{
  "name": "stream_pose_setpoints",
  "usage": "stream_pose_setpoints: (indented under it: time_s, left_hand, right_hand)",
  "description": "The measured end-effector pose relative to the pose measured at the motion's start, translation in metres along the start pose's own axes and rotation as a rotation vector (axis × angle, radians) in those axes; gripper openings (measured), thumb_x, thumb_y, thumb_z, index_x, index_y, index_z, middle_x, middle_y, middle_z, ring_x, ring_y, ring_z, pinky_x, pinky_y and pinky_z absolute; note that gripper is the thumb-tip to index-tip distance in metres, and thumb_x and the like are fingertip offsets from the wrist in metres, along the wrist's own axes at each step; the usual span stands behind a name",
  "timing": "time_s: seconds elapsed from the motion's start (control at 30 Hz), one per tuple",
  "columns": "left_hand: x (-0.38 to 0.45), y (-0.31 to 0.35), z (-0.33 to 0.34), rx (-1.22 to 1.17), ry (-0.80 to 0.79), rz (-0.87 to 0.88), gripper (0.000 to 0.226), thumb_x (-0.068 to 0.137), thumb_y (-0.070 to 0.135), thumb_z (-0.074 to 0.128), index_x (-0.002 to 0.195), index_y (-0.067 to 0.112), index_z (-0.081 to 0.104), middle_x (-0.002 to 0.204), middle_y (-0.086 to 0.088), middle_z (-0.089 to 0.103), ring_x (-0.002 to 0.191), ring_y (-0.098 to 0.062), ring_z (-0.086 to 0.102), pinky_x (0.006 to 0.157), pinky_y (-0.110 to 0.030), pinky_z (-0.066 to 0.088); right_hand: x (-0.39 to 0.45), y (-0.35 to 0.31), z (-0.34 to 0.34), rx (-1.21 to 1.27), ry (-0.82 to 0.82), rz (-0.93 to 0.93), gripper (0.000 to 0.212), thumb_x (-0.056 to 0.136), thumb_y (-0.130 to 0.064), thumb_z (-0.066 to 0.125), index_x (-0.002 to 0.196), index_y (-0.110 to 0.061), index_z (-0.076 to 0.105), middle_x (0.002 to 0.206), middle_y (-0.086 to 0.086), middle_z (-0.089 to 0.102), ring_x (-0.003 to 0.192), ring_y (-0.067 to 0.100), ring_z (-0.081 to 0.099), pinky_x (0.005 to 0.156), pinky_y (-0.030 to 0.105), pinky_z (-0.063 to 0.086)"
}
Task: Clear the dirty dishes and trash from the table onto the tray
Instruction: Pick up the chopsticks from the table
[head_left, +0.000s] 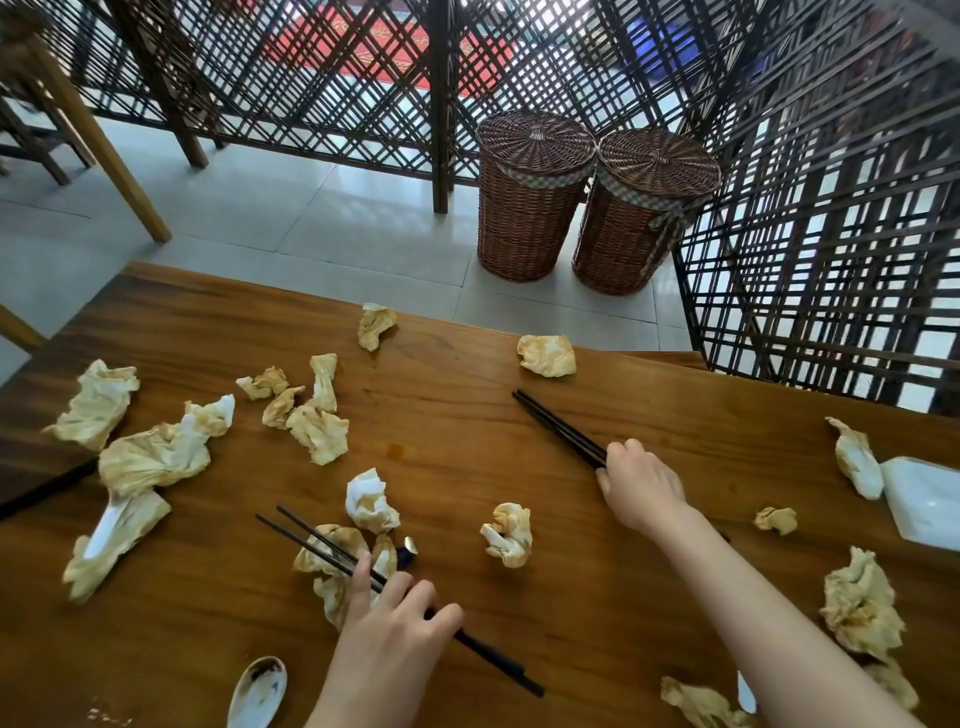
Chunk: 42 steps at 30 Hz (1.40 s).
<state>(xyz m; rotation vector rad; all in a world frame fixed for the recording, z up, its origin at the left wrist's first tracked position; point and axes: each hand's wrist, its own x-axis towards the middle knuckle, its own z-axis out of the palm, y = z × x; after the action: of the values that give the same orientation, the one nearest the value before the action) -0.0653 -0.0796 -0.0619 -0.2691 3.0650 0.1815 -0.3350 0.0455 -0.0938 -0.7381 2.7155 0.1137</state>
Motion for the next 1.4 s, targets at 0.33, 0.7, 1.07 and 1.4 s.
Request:
stream_pose_setpoints:
  time_s: [0.33,0.7,1.07,1.4]
  left_hand:
    - [-0.013,-0.008,-0.015,0.007,0.004,0.062,0.045,0.034,0.022,0.094,0.067,0.036,0.066,0.063,0.012,0.057,0.066,-0.01,0.062,0.085,-0.056,0.046]
    - [-0.04,-0.041,-0.041,-0.088,-0.065,0.241,0.046,0.057,0.017,0.087,0.096,0.033,0.068,0.086,0.006,0.065,0.086,-0.015,0.061,0.094,-0.044,0.049]
    - [-0.055,-0.037,-0.04,-0.278,0.026,0.33,0.022,0.073,0.016,0.079,0.093,0.023,0.073,0.081,0.011,0.07,0.074,-0.011,0.062,0.071,-0.023,0.053]
    - [-0.072,-0.018,-0.042,-0.287,0.073,0.285,0.028,0.098,0.014,0.043,0.12,0.015,0.06,0.107,-0.001,0.066,0.091,-0.02,0.055,0.083,-0.028,0.043]
  right_hand:
    - [-0.057,-0.014,-0.014,-0.126,0.183,-0.076,0.01,0.099,-0.016,0.035,0.108,-0.018,0.038,0.08,-0.001,0.06,0.062,0.013,0.05,0.054,0.026,0.042]
    - [-0.128,-0.041,-0.015,0.576,0.032,0.075,0.017,0.094,-0.035,0.05,0.109,-0.026,0.051,0.087,-0.013,0.056,0.073,0.005,0.057,0.056,0.022,0.046]
    - [-0.193,-0.09,-0.016,0.837,-0.38,0.023,0.023,0.098,-0.025,0.044,0.079,-0.018,0.056,0.065,-0.007,0.066,0.043,-0.002,0.05,0.045,0.017,0.04]
    - [-0.226,-0.108,-0.007,0.711,-0.278,-0.034,0.023,0.096,-0.034,0.045,0.077,-0.023,0.054,0.059,-0.005,0.056,0.049,0.009,0.053,0.051,0.029,0.043]
